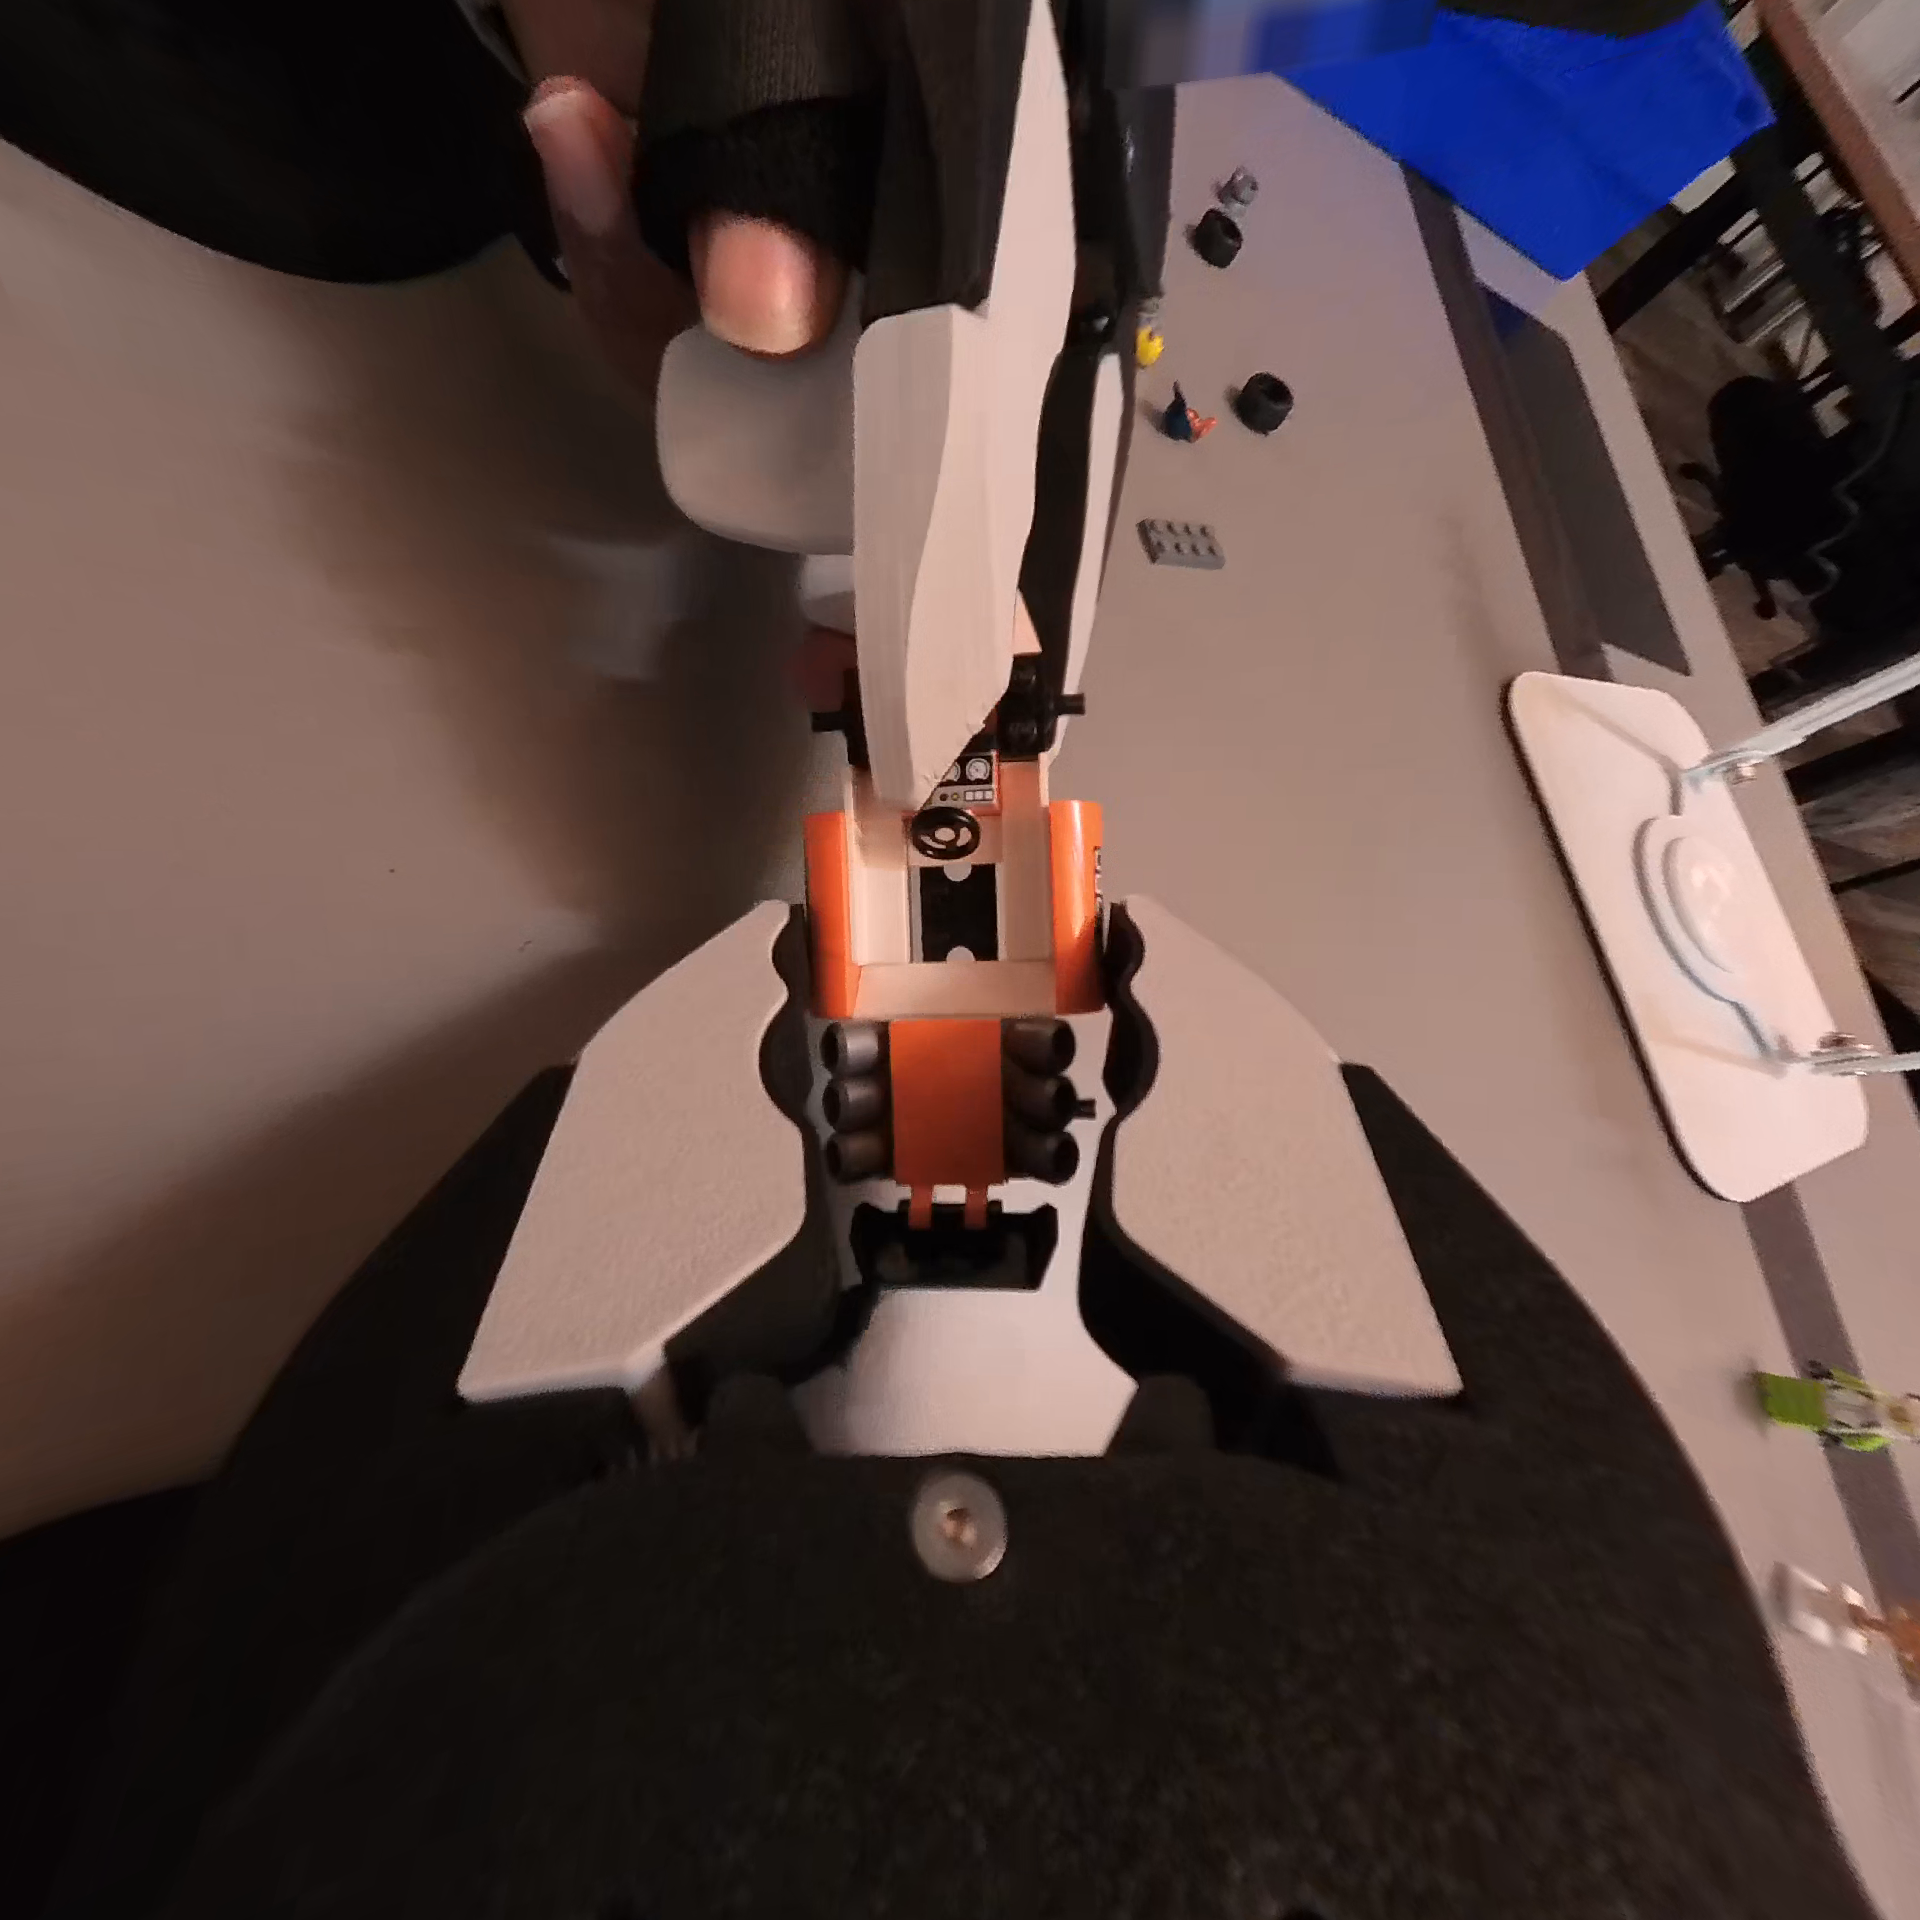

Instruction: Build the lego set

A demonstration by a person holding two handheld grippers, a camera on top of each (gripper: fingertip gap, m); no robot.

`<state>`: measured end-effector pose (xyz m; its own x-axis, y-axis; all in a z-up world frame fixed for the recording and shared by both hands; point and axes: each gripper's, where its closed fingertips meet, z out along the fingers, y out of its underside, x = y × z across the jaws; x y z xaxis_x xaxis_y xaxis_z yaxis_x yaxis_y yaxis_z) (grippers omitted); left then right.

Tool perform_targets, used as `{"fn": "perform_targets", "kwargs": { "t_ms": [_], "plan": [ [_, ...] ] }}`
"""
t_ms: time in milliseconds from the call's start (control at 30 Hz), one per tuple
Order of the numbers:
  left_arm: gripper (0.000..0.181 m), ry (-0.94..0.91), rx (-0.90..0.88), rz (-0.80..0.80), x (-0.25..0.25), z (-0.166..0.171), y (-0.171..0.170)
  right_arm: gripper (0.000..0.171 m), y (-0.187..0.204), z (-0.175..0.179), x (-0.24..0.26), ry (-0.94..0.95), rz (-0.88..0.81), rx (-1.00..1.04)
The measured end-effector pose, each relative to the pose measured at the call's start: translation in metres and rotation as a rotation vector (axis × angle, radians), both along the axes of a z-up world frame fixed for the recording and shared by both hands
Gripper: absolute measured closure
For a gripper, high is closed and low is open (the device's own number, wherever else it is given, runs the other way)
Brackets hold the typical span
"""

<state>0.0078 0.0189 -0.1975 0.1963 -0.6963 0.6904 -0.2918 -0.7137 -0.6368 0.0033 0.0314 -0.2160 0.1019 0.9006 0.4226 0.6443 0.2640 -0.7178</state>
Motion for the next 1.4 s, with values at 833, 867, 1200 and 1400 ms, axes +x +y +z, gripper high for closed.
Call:
{"fn": "perform_targets", "kwargs": {
  "t_ms": [833,867,1200,1400],
  "plan": [
    [0.157,-0.018,0.038,0.017,-0.002,0.009,-0.011,0.117,-0.006,0.015,-0.001,-0.02,0.001,0.237],
    [0.157,-0.02,0.039,0.016,-0.002,0.009,-0.011,0.117,-0.006,0.016,-0.001,-0.019,0.003,0.24],
    [0.157,-0.034,0.036,-0.018,-0.003,0.014,-0.017,0.117,-0.012,0.022,-0.002,0.025,0.044,0.247],
    [0.157,-0.041,0.041,-0.048,-0.002,0.016,-0.023,0.117,-0.018,0.024,-0.002,0.05,0.08,0.267]
  ]
}}
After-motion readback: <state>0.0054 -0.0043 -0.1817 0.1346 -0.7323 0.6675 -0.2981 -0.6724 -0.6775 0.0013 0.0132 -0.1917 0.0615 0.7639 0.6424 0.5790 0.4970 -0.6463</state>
